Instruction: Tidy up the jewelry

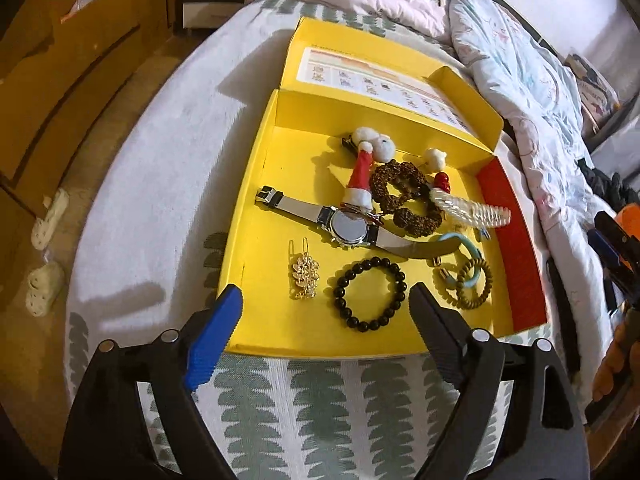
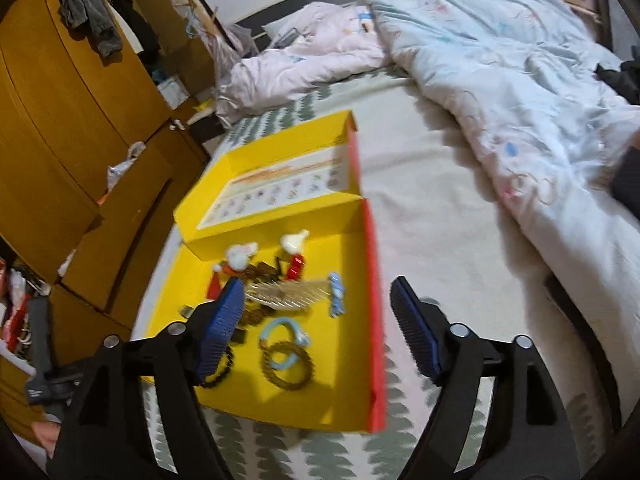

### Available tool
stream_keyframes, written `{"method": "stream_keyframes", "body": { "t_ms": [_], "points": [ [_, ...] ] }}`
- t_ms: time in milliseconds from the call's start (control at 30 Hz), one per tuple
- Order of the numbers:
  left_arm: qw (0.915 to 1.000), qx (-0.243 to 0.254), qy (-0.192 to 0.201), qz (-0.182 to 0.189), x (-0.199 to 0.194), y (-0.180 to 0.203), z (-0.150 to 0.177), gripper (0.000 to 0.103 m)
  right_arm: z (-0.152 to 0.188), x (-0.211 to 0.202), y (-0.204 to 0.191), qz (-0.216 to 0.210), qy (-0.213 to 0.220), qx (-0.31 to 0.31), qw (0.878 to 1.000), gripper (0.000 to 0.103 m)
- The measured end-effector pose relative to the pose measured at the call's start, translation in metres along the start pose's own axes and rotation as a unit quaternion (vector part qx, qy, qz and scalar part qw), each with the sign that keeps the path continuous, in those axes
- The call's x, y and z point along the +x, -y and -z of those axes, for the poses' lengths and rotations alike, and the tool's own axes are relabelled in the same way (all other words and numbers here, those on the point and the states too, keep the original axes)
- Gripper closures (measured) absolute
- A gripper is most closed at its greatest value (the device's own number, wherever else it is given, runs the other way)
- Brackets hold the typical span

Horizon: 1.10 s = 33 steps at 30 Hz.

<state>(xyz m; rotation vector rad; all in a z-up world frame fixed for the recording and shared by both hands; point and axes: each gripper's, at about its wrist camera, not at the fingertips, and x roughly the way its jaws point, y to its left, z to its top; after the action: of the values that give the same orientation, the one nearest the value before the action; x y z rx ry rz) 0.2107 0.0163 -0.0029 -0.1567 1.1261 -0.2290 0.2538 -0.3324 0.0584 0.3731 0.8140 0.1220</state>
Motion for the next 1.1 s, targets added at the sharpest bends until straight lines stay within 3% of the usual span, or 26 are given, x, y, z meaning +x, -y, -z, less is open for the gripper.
{"method": "stream_keyframes", "body": {
  "t_ms": [167,367,500,600,867,1100],
  "points": [
    [0.9963,0.038,0.045,-0.062,-0.013,0.019,0.020,0.018,0.026,-0.006,-0.012,0.041,-0.010,-0.038,0.998,0.019],
    [0.9870,0.038,0.107,-0.113,-0.032,0.029,0.046,0.013,0.072,-0.012,-0.044,0.095,-0.019,-0.108,0.989,0.013],
    [0.9807,0.043,0.132,-0.138,-0.041,0.034,0.057,0.012,0.098,-0.019,-0.057,0.085,-0.023,-0.118,0.989,0.012],
    [0.9766,0.051,0.141,-0.154,-0.045,0.037,0.063,0.008,0.107,-0.023,-0.064,0.082,-0.022,-0.122,0.989,0.012],
    [0.9724,0.072,0.159,-0.155,-0.053,0.047,0.075,0.006,0.123,-0.022,-0.070,0.095,-0.014,-0.122,0.988,0.010],
    [0.9718,0.084,0.136,-0.173,-0.032,0.051,0.080,0.006,0.124,-0.011,-0.069,0.110,-0.004,-0.127,0.986,0.010]
  ]
}}
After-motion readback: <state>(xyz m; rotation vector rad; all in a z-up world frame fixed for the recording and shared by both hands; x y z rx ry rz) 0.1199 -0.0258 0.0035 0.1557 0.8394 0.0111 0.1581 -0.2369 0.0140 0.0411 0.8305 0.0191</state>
